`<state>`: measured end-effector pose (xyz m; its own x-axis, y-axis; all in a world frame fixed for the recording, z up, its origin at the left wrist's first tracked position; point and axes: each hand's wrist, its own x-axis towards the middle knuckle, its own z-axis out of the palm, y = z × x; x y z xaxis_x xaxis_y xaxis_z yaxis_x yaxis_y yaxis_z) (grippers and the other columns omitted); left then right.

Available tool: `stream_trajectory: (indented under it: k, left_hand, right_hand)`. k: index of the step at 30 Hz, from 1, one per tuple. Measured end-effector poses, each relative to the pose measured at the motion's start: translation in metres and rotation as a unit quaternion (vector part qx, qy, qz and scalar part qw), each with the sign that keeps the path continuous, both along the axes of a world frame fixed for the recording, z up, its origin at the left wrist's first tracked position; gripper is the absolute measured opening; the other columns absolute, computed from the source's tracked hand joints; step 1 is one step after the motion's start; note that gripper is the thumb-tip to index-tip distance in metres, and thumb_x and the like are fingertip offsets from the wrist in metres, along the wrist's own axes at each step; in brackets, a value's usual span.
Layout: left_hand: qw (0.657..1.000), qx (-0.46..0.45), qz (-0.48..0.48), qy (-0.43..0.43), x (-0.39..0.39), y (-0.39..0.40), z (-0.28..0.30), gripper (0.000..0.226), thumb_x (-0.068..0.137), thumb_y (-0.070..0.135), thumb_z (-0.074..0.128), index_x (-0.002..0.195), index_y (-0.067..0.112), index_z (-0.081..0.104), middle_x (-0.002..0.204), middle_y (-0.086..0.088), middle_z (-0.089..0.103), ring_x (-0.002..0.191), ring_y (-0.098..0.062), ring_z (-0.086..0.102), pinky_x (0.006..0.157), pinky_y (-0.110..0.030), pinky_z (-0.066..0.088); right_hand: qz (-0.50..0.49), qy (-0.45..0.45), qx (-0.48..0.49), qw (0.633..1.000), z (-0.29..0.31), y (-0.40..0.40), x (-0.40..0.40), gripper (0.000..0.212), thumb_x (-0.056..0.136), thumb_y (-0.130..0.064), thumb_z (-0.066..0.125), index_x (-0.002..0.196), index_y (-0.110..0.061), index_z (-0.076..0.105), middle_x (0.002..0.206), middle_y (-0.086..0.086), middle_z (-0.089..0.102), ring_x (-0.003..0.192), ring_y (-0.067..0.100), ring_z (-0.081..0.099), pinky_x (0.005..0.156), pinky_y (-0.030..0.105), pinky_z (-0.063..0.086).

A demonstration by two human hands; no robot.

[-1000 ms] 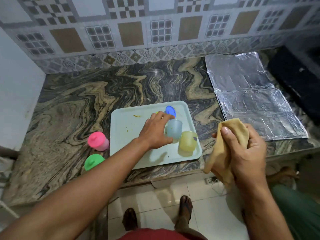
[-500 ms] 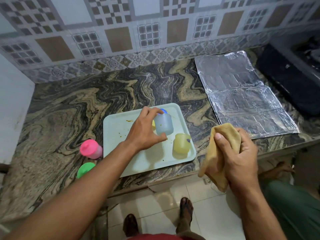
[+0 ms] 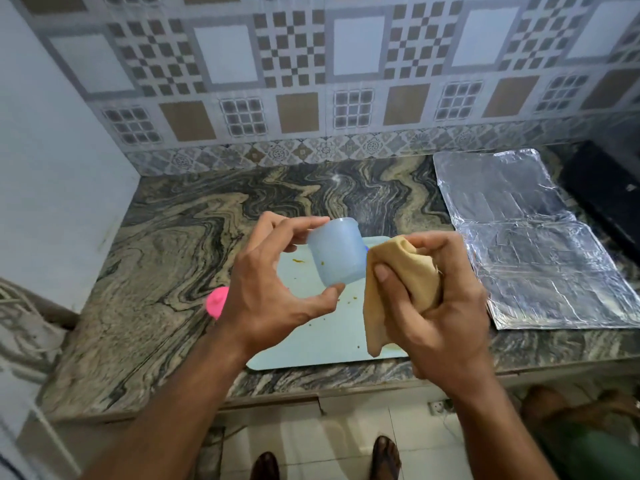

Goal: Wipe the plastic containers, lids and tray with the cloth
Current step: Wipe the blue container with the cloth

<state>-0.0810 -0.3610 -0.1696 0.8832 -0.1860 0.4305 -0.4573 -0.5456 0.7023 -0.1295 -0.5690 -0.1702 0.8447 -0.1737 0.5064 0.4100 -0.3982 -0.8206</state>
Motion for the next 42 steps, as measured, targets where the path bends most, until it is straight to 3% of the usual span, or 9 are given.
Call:
stream_trajectory:
  k: [5,9,14,21,24,28,34,38,42]
  left_hand:
    - [0.999,0.027,0.002,-0.032,-0.01,0.005,0.009,0.073,0.061,0.041,0.093,0.129,0.028,0.068,0.109,0.005,0.055,0.104,-0.009,0.06,0.086,-0.031,0.054]
    - [0.996,0.025,0.021,-0.079,-0.014,0.008,0.011,0.07,0.062,0.036,0.092,0.126,0.019,0.07,0.104,-0.002,0.054,0.095,-0.013,0.057,0.083,-0.022,0.051]
    - [0.992,0.052,0.008,-0.113,-0.016,0.012,0.012,0.071,0.06,0.031,0.095,0.126,0.017,0.071,0.103,-0.004,0.056,0.092,-0.019,0.057,0.075,-0.037,0.054]
    - [0.988,-0.124,0.006,-0.086,-0.023,0.013,0.002,0.074,0.058,0.021,0.094,0.125,0.028,0.063,0.115,-0.005,0.057,0.105,-0.024,0.062,0.091,-0.042,0.056]
    - [0.978,-0.192,0.003,-0.085,-0.019,0.013,0.007,0.073,0.062,0.017,0.092,0.125,0.03,0.057,0.124,-0.013,0.058,0.113,-0.032,0.064,0.099,-0.04,0.053]
    - [0.973,-0.224,-0.006,-0.058,-0.014,0.011,0.008,0.072,0.065,0.019,0.09,0.125,0.032,0.053,0.128,-0.017,0.057,0.116,-0.033,0.063,0.101,-0.041,0.053]
    - [0.967,-0.25,-0.039,-0.032,-0.019,-0.002,0.006,0.077,0.07,0.016,0.087,0.137,0.018,0.048,0.14,-0.014,0.054,0.125,-0.032,0.062,0.104,-0.045,0.053]
    - [0.966,-0.255,-0.039,-0.016,-0.015,-0.002,0.007,0.076,0.072,0.021,0.093,0.136,0.028,0.053,0.143,-0.019,0.054,0.127,-0.031,0.064,0.105,-0.046,0.054]
    - [0.974,-0.227,-0.016,-0.008,-0.014,0.002,0.006,0.074,0.069,0.03,0.095,0.133,0.027,0.057,0.141,-0.009,0.055,0.122,-0.028,0.068,0.1,-0.044,0.058]
  right_hand:
    - [-0.014,-0.052,-0.124,0.991,0.013,0.018,0.012,0.019,0.091,-0.018,0.082,0.101,-0.011,0.067,0.093,-0.001,0.067,0.078,0.01,0.06,0.074,0.01,0.042]
    - [-0.017,-0.061,-0.115,0.991,0.019,0.024,0.021,0.016,0.091,-0.015,0.082,0.099,-0.009,0.069,0.092,0.0,0.067,0.078,0.014,0.061,0.075,0.011,0.043]
    - [-0.023,-0.05,-0.076,0.996,0.02,0.021,0.029,0.015,0.094,-0.019,0.079,0.099,-0.012,0.067,0.091,0.001,0.07,0.081,0.016,0.065,0.073,0.02,0.048]
    - [-0.02,-0.033,-0.123,0.992,0.01,0.009,0.033,0.017,0.089,-0.014,0.083,0.096,-0.013,0.067,0.088,-0.003,0.068,0.078,0.013,0.062,0.072,0.019,0.047]
    - [-0.015,0.019,-0.03,0.999,-0.002,0.005,0.028,0.018,0.089,-0.023,0.081,0.093,-0.023,0.064,0.081,-0.01,0.067,0.07,0.008,0.062,0.064,0.025,0.05]
    - [0.01,-0.004,0.099,0.995,0.006,0.008,0.019,0.014,0.09,-0.017,0.074,0.097,-0.011,0.063,0.085,-0.009,0.068,0.072,-0.004,0.06,0.068,0.012,0.048]
    - [0.05,-0.038,0.131,0.989,0.02,0.024,0.012,0.016,0.091,-0.01,0.074,0.098,-0.019,0.062,0.085,-0.013,0.067,0.074,0.001,0.062,0.071,0.016,0.05]
    - [0.051,-0.036,0.118,0.991,0.02,0.026,0.013,0.016,0.091,-0.01,0.075,0.097,-0.019,0.063,0.087,-0.009,0.069,0.073,0.003,0.062,0.071,0.016,0.05]
    - [0.054,-0.039,0.13,0.989,0.025,0.023,0.014,0.02,0.091,-0.007,0.076,0.098,-0.022,0.063,0.089,-0.013,0.07,0.075,0.003,0.064,0.072,0.017,0.051]
